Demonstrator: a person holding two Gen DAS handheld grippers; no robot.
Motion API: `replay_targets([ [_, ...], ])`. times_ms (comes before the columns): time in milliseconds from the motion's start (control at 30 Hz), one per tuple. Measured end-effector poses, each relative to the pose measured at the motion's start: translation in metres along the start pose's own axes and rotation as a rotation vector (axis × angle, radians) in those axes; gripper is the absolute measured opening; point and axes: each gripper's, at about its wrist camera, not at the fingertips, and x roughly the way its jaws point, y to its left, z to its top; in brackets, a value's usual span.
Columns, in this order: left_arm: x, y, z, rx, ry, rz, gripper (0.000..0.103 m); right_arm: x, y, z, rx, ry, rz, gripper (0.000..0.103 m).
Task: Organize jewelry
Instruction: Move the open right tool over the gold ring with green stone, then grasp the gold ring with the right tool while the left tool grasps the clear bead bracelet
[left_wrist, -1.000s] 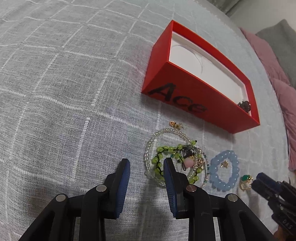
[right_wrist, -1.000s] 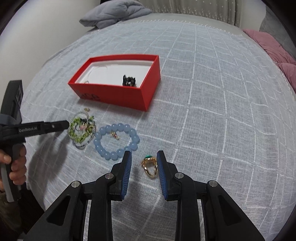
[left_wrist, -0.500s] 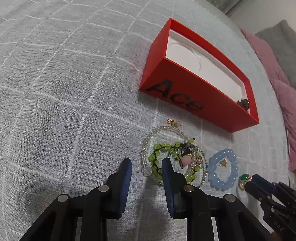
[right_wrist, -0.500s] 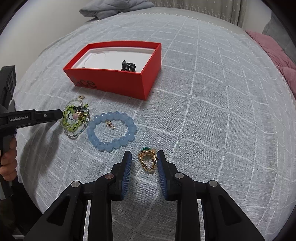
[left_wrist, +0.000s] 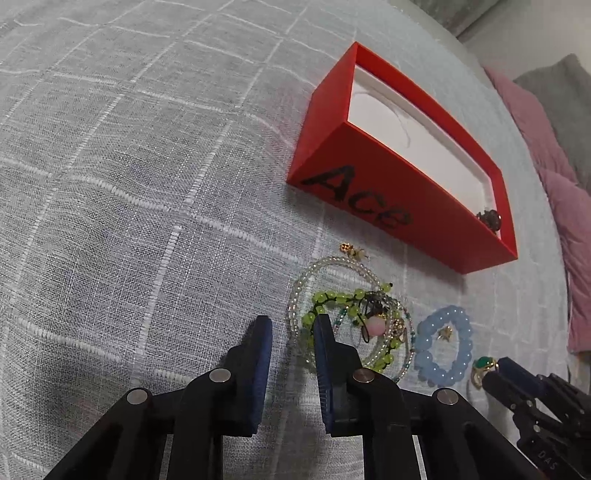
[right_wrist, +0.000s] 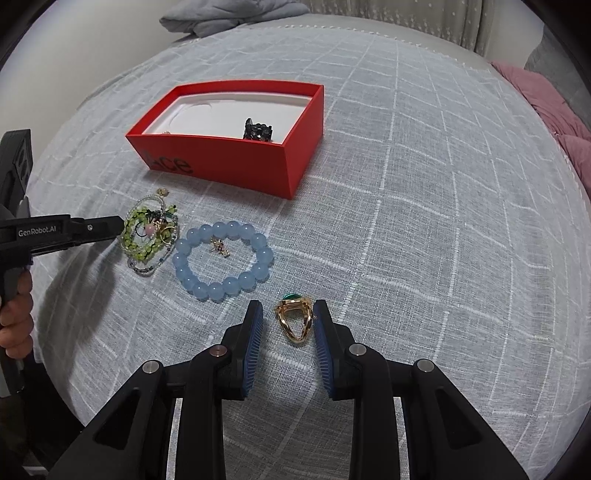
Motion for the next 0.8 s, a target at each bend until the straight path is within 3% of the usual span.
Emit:
replay_targets([
  [267,0.001,-0.002,-0.002,0.008,-0.007,0.021,0.008,-0.001,0.001,0.000,-0.006,-0.005,0.003,0.029],
  [667,0.007,-0.014,-0.006,0.054,-0.019,0.039,0.001,0.002,0.009,-0.002,-0.037,-0.001,0.003,0.015],
  [700,0.007,-0.016,-0.006,0.062,-0.020,0.035,0.000,0.002,0.010,-0.002,-0.038,-0.004,0.004,0.013],
  [733,0.007,-0.017,-0.007,0.072,-0.021,0.027,0.000,0.001,0.010,-0.001,-0.038,-0.008,0.008,0.003],
  [800,0.004,-0.021,-0.007,0.091,-0.027,0.019,0.000,0.000,0.009,0.000,-0.032,-0.016,0.007,0.003],
])
